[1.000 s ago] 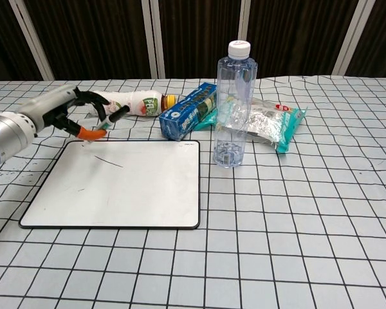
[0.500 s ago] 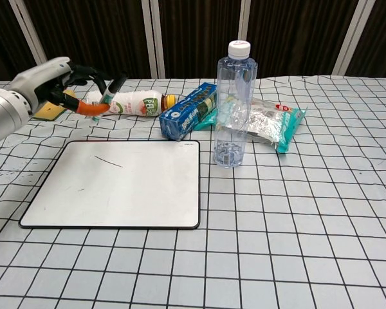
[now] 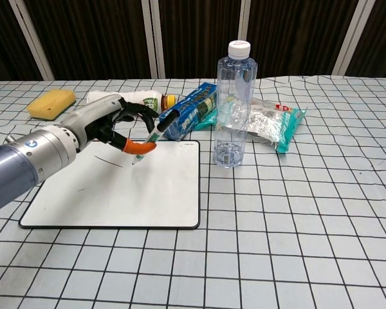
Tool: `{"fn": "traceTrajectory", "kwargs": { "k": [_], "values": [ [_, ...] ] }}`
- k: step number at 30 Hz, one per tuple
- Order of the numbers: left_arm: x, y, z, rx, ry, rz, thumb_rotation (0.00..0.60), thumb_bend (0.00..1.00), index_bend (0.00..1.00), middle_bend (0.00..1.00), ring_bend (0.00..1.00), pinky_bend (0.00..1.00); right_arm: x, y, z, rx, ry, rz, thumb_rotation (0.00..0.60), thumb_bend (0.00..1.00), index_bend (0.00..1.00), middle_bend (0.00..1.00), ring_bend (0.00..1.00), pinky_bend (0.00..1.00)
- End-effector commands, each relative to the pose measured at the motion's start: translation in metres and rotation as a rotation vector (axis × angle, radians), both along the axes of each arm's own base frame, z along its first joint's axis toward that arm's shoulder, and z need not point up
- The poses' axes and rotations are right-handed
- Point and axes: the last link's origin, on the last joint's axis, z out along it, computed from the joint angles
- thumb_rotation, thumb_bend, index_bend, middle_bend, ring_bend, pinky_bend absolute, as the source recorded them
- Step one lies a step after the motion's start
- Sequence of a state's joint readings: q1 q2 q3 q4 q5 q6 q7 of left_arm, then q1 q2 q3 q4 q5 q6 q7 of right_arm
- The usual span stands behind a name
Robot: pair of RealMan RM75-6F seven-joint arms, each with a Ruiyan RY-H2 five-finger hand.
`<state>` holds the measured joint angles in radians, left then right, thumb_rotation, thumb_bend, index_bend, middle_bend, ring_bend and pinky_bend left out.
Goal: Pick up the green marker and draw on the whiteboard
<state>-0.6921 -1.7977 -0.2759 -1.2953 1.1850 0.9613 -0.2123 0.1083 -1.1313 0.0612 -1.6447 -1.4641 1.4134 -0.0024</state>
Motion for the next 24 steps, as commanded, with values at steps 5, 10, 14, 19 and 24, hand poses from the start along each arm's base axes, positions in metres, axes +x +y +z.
{"fn": "traceTrajectory", "kwargs": {
  "k": [5, 10, 14, 19, 24],
  "values": [
    [0.002, -0.001, -0.004, 0.001, 0.010, 0.017, 0.600, 0.51, 0.73, 0.16, 0.01, 0.05, 0.000, 0.000, 0.000, 0.003, 0.000, 0.002, 0.600, 0.35, 0.00, 0.00, 0.00, 0.00],
    [0.001, -0.002, -0.006, -0.003, 0.018, 0.024, 0.600, 0.51, 0.73, 0.16, 0.01, 0.05, 0.000, 0.000, -0.001, 0.005, 0.002, 0.004, 0.600, 0.35, 0.00, 0.00, 0.00, 0.00],
    [-0.003, -0.003, -0.006, -0.006, 0.032, 0.036, 0.600, 0.51, 0.73, 0.16, 0.01, 0.05, 0.000, 0.000, -0.001, 0.004, 0.003, 0.004, 0.600, 0.35, 0.00, 0.00, 0.00, 0.00],
    [-0.015, -0.006, -0.001, 0.000, 0.054, 0.056, 0.600, 0.51, 0.73, 0.16, 0.01, 0.05, 0.001, 0.001, -0.001, 0.004, 0.006, 0.006, 0.600, 0.35, 0.00, 0.00, 0.00, 0.00],
    [-0.033, -0.010, 0.009, 0.016, 0.081, 0.085, 0.600, 0.51, 0.73, 0.16, 0.01, 0.05, 0.001, 0.001, -0.002, 0.005, 0.008, 0.007, 0.600, 0.35, 0.00, 0.00, 0.00, 0.00]
  ]
}}
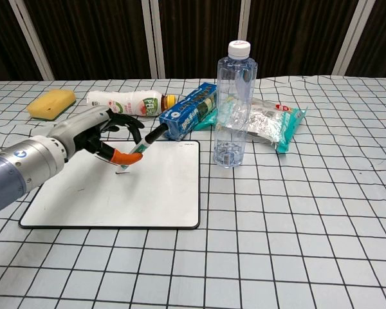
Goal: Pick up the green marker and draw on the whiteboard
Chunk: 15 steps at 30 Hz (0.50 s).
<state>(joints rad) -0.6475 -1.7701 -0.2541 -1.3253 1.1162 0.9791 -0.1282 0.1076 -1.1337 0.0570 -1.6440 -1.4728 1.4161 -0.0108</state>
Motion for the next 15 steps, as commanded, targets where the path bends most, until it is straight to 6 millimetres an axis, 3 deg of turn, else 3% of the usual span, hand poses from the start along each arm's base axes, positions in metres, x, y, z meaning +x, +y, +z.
{"fn": "traceTrajectory", "kwargs": {
  "k": [1, 9, 15],
  "values": [
    [-0.011, -0.003, 0.005, 0.006, 0.017, 0.018, 0.600, 0.51, 0.73, 0.16, 0.01, 0.05, 0.000, 0.000, 0.000, 0.000, 0.001, 0.000, 0.600, 0.35, 0.00, 0.00, 0.00, 0.00],
    [-0.045, -0.019, 0.019, -0.004, 0.060, 0.070, 0.600, 0.51, 0.73, 0.16, 0.01, 0.05, 0.001, 0.001, -0.002, 0.000, 0.007, 0.001, 0.600, 0.35, 0.00, 0.00, 0.00, 0.00],
    [-0.049, -0.027, 0.040, 0.016, 0.000, 0.080, 0.600, 0.51, 0.73, 0.16, 0.01, 0.05, 0.001, 0.000, -0.003, -0.002, 0.011, 0.002, 0.600, 0.35, 0.00, 0.00, 0.00, 0.00]
  ]
}}
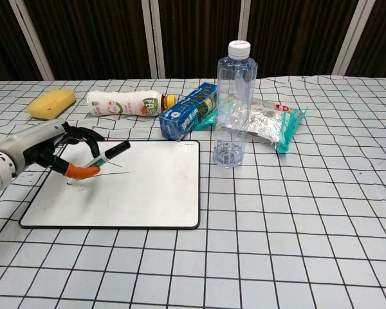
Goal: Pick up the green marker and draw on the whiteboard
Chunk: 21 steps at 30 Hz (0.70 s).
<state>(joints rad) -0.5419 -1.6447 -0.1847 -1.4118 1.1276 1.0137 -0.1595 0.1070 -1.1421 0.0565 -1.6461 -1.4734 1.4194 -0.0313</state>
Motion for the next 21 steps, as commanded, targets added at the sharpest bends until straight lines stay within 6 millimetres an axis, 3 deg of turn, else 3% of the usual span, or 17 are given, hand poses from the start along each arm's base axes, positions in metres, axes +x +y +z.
{"fn": "traceTrajectory", "kwargs": {
  "k": [1, 6, 11, 14, 21],
  "values": [
    [0.003, -0.005, 0.020, 0.034, -0.071, -0.007, 0.600, 0.51, 0.73, 0.16, 0.01, 0.05, 0.000, 0.000, 0.000, -0.001, 0.001, 0.000, 0.600, 0.35, 0.00, 0.00, 0.00, 0.00],
    [0.015, -0.007, 0.047, 0.100, -0.150, -0.068, 0.600, 0.51, 0.73, 0.16, 0.01, 0.05, 0.000, 0.000, -0.001, 0.003, 0.000, -0.002, 0.600, 0.35, 0.00, 0.00, 0.00, 0.00],
    [0.019, -0.006, 0.072, 0.163, -0.116, -0.148, 0.600, 0.51, 0.73, 0.16, 0.01, 0.05, 0.000, 0.000, 0.000, 0.003, -0.005, -0.006, 0.600, 0.35, 0.00, 0.00, 0.00, 0.00],
    [0.012, -0.001, 0.082, 0.194, -0.017, -0.180, 0.600, 0.50, 0.72, 0.16, 0.01, 0.05, 0.000, 0.000, 0.000, 0.004, -0.004, -0.006, 0.600, 0.35, 0.00, 0.00, 0.00, 0.00],
    [-0.027, 0.008, 0.092, 0.207, 0.462, -0.266, 0.600, 0.48, 0.70, 0.16, 0.00, 0.05, 0.000, 0.001, -0.001, 0.006, -0.003, -0.007, 0.600, 0.35, 0.00, 0.00, 0.00, 0.00]
  ]
}}
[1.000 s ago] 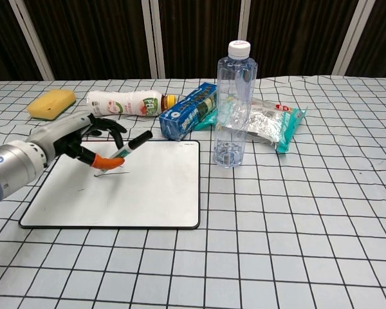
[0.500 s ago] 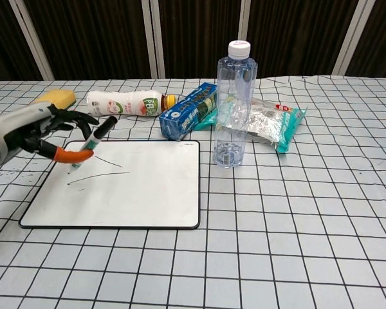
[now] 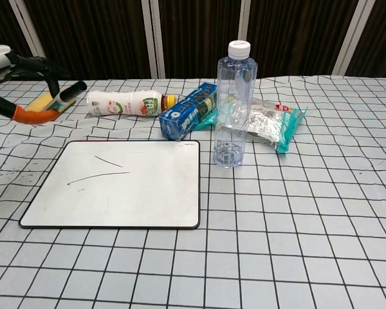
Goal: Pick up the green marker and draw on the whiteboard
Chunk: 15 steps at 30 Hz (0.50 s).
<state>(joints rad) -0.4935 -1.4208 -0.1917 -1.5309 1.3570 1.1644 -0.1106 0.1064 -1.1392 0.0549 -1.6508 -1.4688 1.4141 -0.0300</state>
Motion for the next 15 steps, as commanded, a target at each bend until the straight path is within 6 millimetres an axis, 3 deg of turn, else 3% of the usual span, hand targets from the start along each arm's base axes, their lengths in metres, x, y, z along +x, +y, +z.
{"fn": "traceTrajectory", "kwargs": {
  "k": [1, 6, 15],
  "values": [
    [-0.034, 0.005, 0.005, 0.027, 0.353, -0.004, 0.600, 0.48, 0.70, 0.16, 0.00, 0.05, 0.000, 0.000, 0.000, 0.002, 0.000, 0.000, 0.600, 0.35, 0.00, 0.00, 0.00, 0.00],
    [-0.056, 0.005, -0.008, 0.020, 0.496, 0.059, 0.600, 0.46, 0.67, 0.15, 0.00, 0.05, 0.001, 0.001, -0.001, 0.003, 0.003, 0.000, 0.600, 0.35, 0.00, 0.00, 0.00, 0.00],
    [-0.073, 0.007, -0.024, 0.018, 0.596, 0.130, 0.600, 0.33, 0.55, 0.05, 0.00, 0.01, 0.000, 0.001, 0.000, 0.004, 0.001, 0.000, 0.600, 0.35, 0.00, 0.00, 0.00, 0.00]
  ]
}}
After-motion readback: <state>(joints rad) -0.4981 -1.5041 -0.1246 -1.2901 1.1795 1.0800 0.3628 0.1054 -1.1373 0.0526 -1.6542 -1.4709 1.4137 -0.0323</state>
